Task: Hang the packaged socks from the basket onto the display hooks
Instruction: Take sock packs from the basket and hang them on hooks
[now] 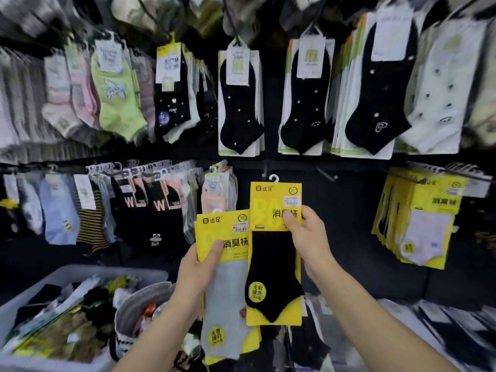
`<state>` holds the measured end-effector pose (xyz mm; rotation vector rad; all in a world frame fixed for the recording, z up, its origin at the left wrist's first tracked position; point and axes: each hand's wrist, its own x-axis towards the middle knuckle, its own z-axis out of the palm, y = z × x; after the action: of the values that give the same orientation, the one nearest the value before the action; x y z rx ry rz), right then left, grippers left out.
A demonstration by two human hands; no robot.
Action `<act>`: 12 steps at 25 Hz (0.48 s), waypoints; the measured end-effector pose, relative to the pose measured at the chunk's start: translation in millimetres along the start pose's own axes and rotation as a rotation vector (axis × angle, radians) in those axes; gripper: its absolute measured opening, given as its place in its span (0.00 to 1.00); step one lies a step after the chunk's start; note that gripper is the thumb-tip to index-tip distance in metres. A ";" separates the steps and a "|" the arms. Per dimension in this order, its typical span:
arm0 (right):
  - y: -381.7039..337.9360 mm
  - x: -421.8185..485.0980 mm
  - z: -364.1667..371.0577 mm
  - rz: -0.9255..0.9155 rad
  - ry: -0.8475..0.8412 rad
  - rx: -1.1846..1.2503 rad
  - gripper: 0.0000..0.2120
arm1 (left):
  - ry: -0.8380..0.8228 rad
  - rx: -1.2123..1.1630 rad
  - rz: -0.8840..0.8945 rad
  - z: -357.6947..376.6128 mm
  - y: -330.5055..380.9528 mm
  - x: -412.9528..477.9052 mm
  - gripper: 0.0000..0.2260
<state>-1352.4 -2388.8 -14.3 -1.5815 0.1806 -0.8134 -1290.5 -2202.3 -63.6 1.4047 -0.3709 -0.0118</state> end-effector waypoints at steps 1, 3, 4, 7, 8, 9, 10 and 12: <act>-1.5 6.2 2.3 -0.006 -0.004 -0.007 0.05 | 0.011 0.003 0.013 0.3 3.1 6.2 0.03; -2.5 15.9 5.5 -0.015 -0.020 -0.014 0.04 | 0.030 0.012 0.036 -1.6 7.1 16.0 0.03; -2.1 19.6 7.0 -0.018 -0.029 -0.013 0.05 | 0.039 0.024 0.046 -3.5 8.2 20.6 0.03; 6.7 27.4 10.4 -0.006 -0.038 -0.027 0.04 | 0.063 0.045 0.054 -10.3 6.3 30.9 0.02; 10.9 29.9 11.7 0.009 -0.030 -0.035 0.04 | 0.067 0.053 0.058 -13.6 4.9 33.6 0.02; 15.3 32.2 12.9 0.023 -0.019 -0.045 0.04 | 0.071 0.070 0.064 -16.8 4.3 35.4 0.03; 19.6 34.7 13.9 0.032 -0.008 -0.061 0.04 | 0.076 0.092 0.072 -20.3 4.5 36.8 0.04; 26.0 41.6 16.3 0.042 0.009 -0.113 0.03 | 0.106 0.126 0.093 -26.1 6.9 39.7 0.04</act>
<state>-1303.4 -2403.9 -21.4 -1.6746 0.2698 -0.7893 -1247.7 -2185.0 -50.2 1.5041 -0.3532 0.1639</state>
